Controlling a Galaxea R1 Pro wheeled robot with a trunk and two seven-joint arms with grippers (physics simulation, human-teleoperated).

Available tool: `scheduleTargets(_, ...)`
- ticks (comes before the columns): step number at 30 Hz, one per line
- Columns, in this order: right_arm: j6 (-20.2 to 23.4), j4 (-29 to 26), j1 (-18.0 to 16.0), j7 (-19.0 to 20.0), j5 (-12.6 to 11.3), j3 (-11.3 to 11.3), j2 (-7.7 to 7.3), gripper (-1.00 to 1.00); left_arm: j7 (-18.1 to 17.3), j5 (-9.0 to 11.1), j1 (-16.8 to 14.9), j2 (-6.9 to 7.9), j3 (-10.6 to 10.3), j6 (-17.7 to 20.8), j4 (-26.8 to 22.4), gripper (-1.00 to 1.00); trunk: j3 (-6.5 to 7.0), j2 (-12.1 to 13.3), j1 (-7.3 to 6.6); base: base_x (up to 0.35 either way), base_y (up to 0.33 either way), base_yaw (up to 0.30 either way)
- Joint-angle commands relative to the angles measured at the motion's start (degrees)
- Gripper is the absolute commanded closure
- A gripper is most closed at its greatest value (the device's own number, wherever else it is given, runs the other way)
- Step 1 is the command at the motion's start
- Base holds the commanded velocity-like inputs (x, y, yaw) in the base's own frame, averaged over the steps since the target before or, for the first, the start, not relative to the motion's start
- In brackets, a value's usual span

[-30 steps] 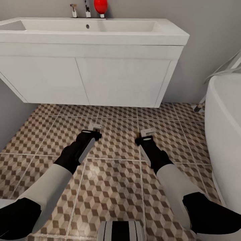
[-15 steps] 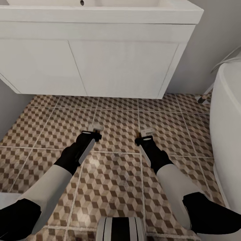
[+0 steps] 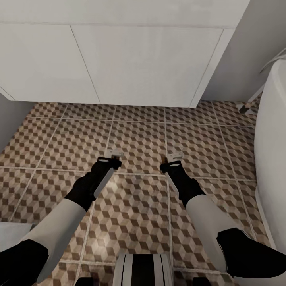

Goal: Take the four mousetraps from the cabinet in the bathroom and place them on the bathroom floor. Make sure all four end up on the same floor surface, and ensure that at least two of them are either under or directly next to the same bathroom sink.

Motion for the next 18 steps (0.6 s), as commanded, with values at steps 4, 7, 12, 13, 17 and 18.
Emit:
scheduleTargets(4,-0.9,-0.1,0.0,0.0,0.6,0.8,0.00,1.00,1.0,0.5,0.6,0.06,-1.4,-3.4,0.0,1.00,-0.08,0.0,-0.01,0.000,0.000,0.000)
scheduleTargets(7,-3.8,-0.1,0.0,0.0,0.6,3.5,0.00,1.00,1.1,0.4,1.0,0.12,-2.2,-6.5,0.4,1.00,-0.09,0.0,-0.01,0.000,0.000,0.000)
scheduleTargets(12,-5.7,-1.6,-0.1,-0.3,0.8,8.1,0.00,1.00,1.1,0.3,1.2,-0.03,-2.2,-9.3,1.3,1.00,-0.09,0.0,-0.01,0.000,0.000,0.000)
scheduleTargets(13,-5.8,-2.1,-0.1,-0.6,0.9,8.5,0.00,1.00,1.0,0.3,1.3,-0.07,-2.1,-9.5,2.0,1.00,-0.09,0.0,-0.01,0.000,0.000,0.000)
scheduleTargets(17,-5.9,-3.1,-1.1,-2.4,1.2,9.1,0.00,1.00,0.8,0.4,1.2,-0.32,-1.8,-9.8,6.3,1.00,-0.09,0.0,-0.01,0.000,0.000,0.000)
scheduleTargets(18,-5.8,-3.0,-2.4,-2.9,1.2,9.2,0.00,1.00,0.7,0.5,1.1,-0.45,-1.8,-9.8,7.4,1.00,-0.09,0.0,-0.01,0.000,0.000,0.000)
